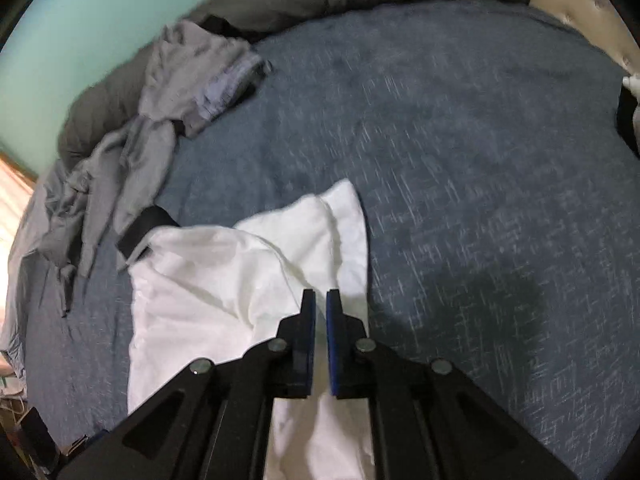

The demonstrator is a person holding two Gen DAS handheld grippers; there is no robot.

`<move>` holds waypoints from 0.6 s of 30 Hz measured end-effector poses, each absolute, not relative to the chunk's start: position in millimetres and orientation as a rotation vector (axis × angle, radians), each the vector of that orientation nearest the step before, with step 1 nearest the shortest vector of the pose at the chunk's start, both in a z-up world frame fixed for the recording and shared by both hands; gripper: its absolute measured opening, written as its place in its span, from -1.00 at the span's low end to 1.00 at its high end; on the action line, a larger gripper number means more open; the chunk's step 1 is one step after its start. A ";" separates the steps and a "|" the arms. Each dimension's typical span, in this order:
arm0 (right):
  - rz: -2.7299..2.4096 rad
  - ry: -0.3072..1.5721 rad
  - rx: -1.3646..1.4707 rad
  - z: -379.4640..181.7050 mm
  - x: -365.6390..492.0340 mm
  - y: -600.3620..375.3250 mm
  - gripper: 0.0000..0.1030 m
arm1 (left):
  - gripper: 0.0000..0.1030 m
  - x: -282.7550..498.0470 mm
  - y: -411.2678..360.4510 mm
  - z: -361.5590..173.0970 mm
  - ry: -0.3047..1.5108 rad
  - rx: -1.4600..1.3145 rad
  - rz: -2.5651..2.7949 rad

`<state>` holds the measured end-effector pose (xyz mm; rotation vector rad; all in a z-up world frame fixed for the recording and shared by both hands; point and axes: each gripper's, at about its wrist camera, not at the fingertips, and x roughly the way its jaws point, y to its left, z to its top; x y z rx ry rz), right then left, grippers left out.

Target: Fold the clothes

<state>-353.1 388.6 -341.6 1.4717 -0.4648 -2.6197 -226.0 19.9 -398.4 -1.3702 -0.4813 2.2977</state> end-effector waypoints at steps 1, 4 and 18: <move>-2.618 -0.449 1.437 -337.3 -351.8 386.2 -0.82 | -0.20 -225.3 21.0 -398.7 -0.478 -1.372 2.297; -2.601 -0.419 1.382 -327.1 -353.0 376.0 -0.60 | -0.20 -224.8 23.8 -399.4 -0.472 -1.376 2.295; -2.513 -0.498 1.492 -353.9 -318.4 377.6 -0.90 | -0.20 -226.2 19.9 -396.7 -0.484 -1.371 2.296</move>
